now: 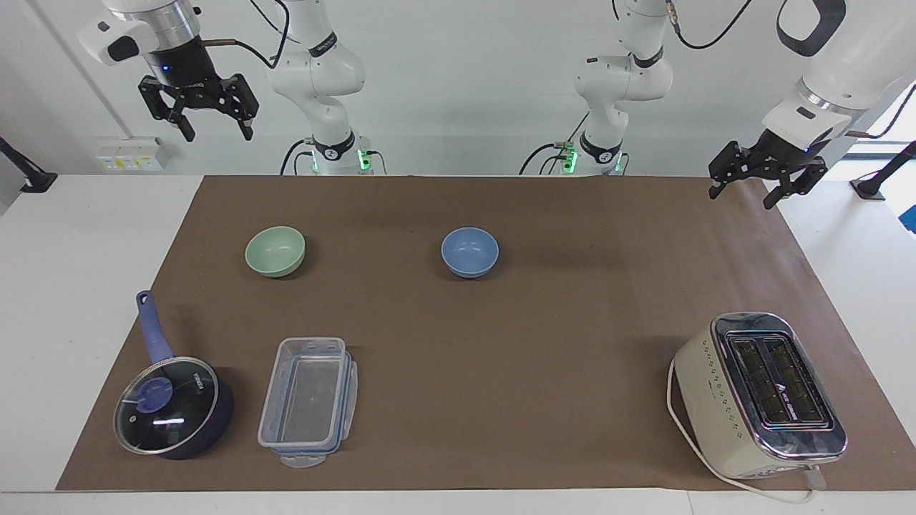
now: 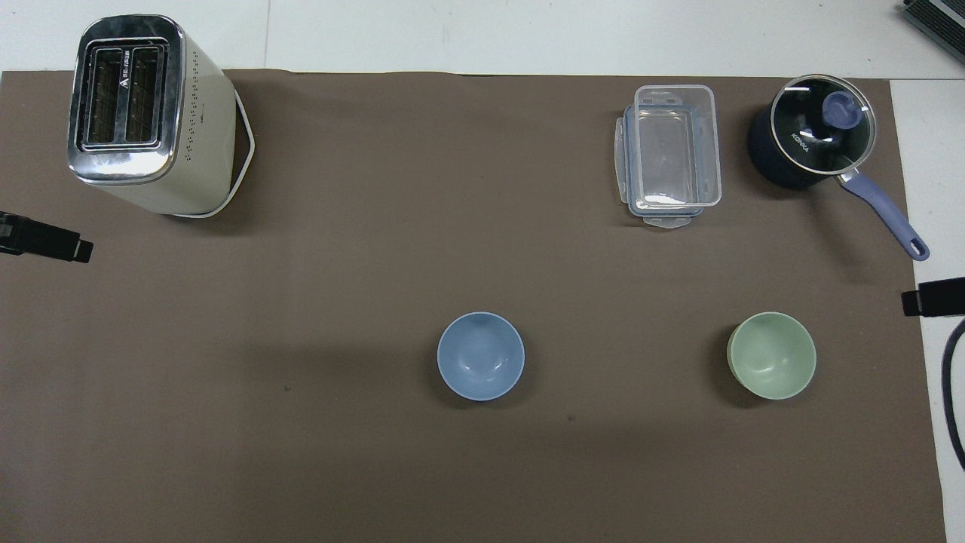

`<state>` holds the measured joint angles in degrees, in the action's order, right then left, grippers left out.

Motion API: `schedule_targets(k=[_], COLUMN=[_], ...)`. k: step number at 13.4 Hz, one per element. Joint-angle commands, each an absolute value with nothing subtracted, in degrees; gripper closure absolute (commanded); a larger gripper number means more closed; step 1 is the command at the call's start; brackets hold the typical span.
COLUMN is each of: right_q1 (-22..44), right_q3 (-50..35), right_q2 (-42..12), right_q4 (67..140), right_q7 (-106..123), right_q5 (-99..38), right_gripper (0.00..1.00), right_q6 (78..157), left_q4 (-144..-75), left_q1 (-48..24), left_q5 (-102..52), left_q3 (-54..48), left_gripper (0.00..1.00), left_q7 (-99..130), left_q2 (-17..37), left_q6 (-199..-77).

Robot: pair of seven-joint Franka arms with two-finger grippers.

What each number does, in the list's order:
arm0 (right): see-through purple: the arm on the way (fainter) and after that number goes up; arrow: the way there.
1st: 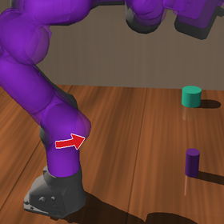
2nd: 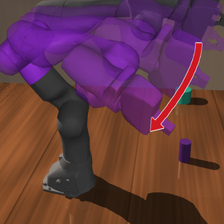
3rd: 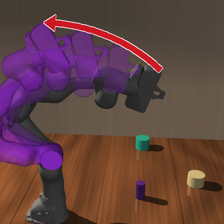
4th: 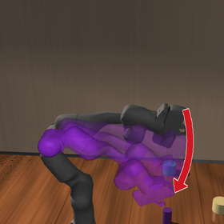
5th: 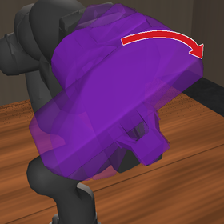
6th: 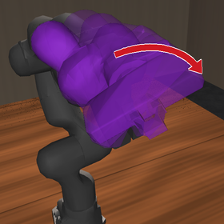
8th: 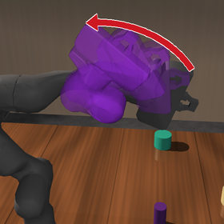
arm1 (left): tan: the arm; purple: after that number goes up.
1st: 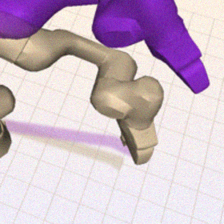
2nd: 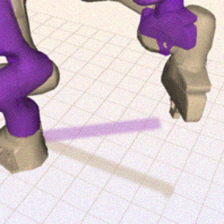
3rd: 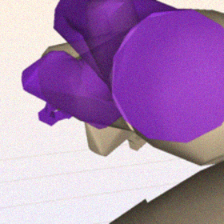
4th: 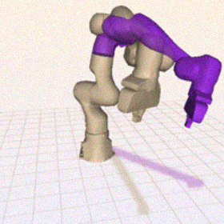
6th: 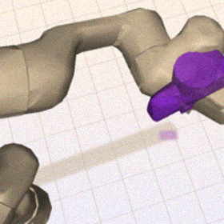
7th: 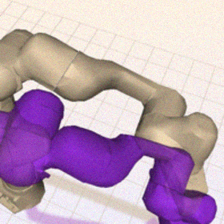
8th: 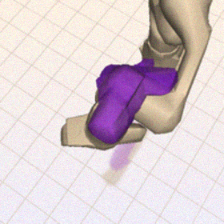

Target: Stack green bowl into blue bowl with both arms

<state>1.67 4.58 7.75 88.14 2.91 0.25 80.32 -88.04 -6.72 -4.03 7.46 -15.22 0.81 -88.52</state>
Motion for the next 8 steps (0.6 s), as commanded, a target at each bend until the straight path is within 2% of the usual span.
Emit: schedule_targets(k=[1,8], right_q1=[0.35,0.35], right_q3=[4.75,4.48], right_q2=[9.23,9.14], right_q4=[89.56,89.56], right_q7=[4.13,4.13], right_q5=[-0.09,-0.62], right_gripper=[0.0,0.0], right_q6=[79.89,79.89], left_q4=[-86.57,-86.57], left_q1=[-6.06,-6.15], left_q5=[-3.34,-3.34], left_q3=[6.94,7.03], left_gripper=[0.0,0.0], left_q7=[-14.68,-14.68], left_q2=[1.32,1.32], left_q6=[-87.19,-87.01])
